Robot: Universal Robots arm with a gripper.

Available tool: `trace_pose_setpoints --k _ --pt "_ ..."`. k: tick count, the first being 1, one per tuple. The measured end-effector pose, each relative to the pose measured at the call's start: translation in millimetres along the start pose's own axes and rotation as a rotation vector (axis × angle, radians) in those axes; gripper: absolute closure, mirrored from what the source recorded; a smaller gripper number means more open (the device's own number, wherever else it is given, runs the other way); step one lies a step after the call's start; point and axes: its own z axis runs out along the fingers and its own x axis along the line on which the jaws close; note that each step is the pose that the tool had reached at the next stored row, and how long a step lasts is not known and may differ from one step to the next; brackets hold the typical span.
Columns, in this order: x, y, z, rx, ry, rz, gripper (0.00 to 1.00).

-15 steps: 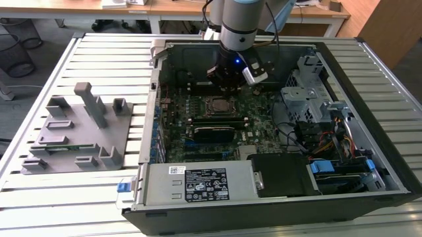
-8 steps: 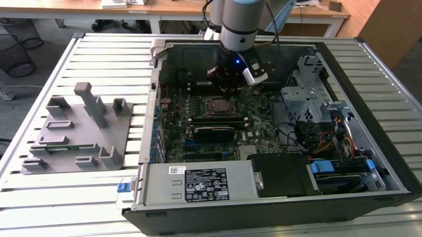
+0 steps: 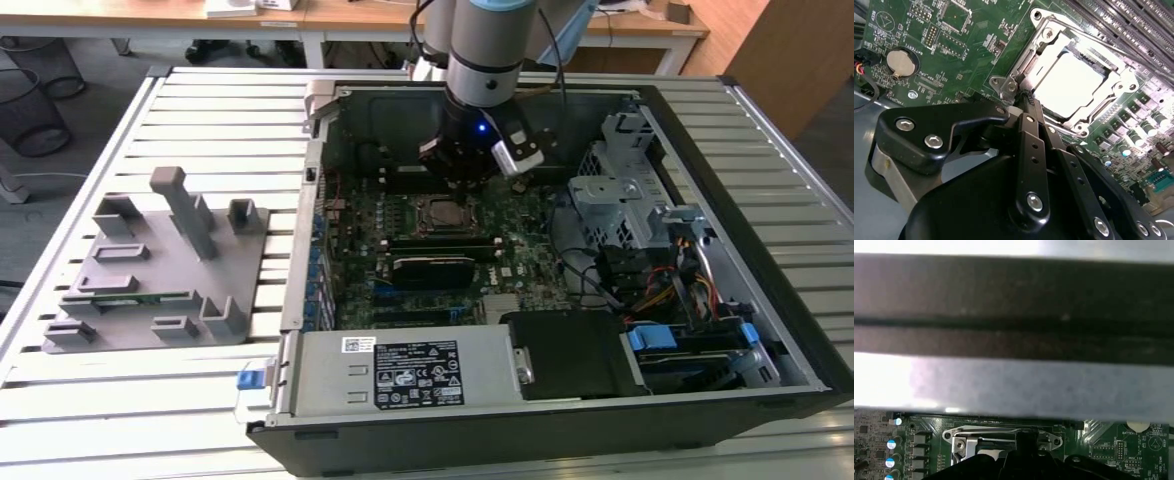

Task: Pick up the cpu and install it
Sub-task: 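Install the second cpu locking lever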

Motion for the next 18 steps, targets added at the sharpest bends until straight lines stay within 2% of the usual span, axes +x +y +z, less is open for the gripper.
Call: trace_pose_setpoints --k 13,18 --pt "0.4 -11.0 -1.4 0.0002 0.0001 0.0 0.89" --pt "0.5 -10.5 -13.1 0.0 0.0 0.0 0.89"
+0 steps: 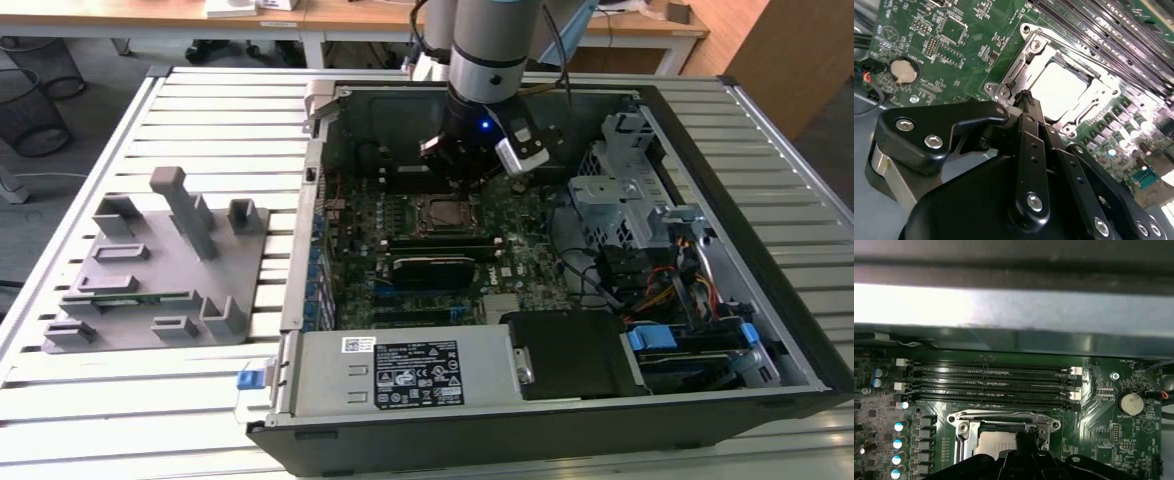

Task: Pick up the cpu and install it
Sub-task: 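Install the second cpu locking lever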

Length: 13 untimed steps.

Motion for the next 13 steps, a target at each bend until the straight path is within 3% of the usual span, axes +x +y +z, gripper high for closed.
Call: trace_pose_setpoints --k 7,13 --pt "0.3 1.1 -21.8 0.0001 0.0 0.0 0.89" --pt "0.6 -3.4 -24.8 0.003 0.0001 0.0 0.89"
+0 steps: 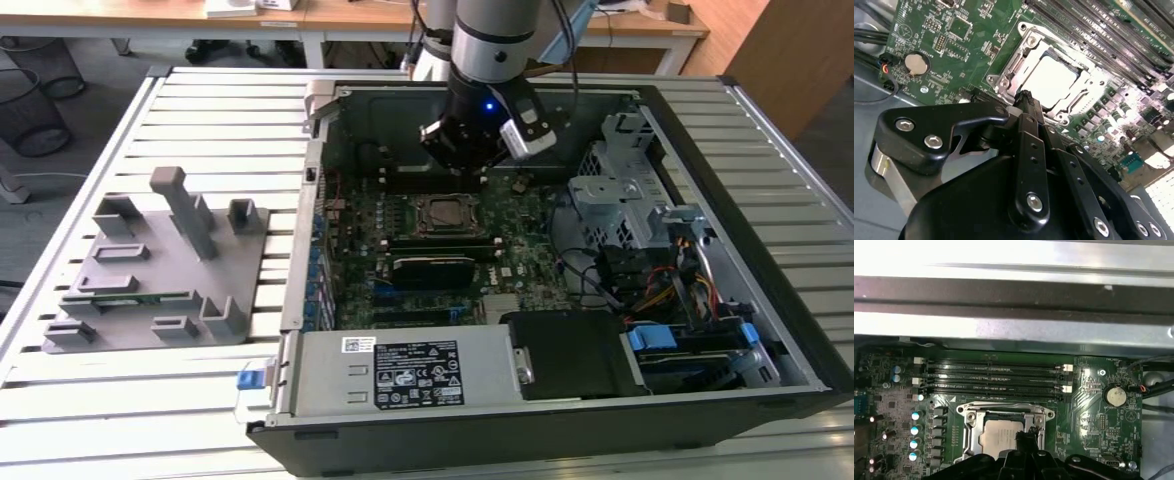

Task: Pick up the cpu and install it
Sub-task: 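Install the second cpu locking lever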

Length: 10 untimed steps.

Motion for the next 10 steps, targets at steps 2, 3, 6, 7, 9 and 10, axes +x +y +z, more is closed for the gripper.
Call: trace_pose_setpoints --k 2,3,6,7,9,10 --pt "0.2 -5.5 -0.3 0.0 0.0 0.0 0.89" --pt "0.3 -7.9 -0.4 0.0 0.0 0.0 0.89" --pt "0.6 -15.4 -0.8 0.0001 0.0001 0.0 0.89" --pt "0.6 -17.9 -0.9 0.0001 0.0001 0.0 0.89" --pt "0.8 -22.0 -1.1 0.0 0.0 0.0 0.89" --pt "0.8 -23.2 -1.2 0.0 0.0 0.0 0.89"
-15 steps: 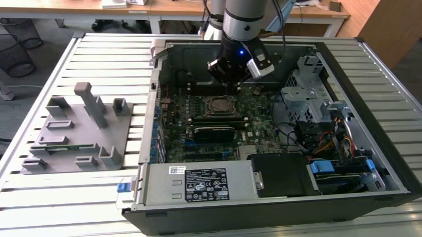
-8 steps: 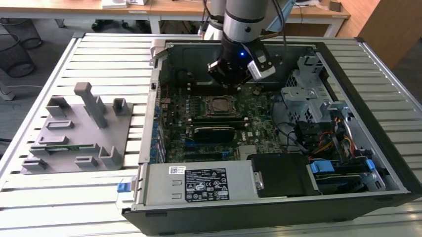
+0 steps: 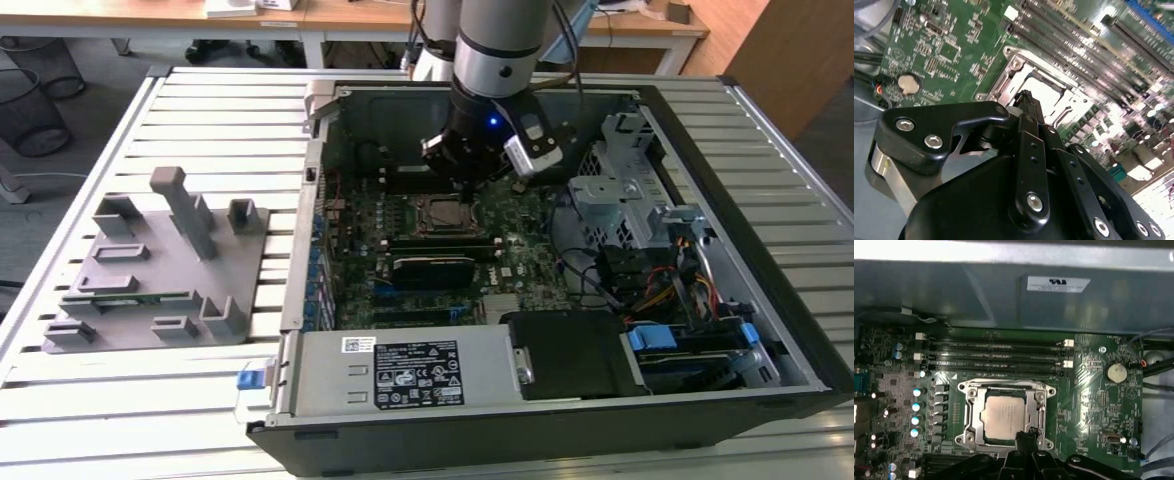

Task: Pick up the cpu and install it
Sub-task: 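Install the second cpu locking lever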

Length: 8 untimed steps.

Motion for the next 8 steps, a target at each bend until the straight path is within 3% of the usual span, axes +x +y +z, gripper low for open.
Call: trace_pose_setpoints --k 5,8 --pt "0.5 -3.1 -3.1 0.0001 0.0001 0.0 0.89" --pt "2.3 -10.5 -3.3 0.0 0.0 0.0 0.89"
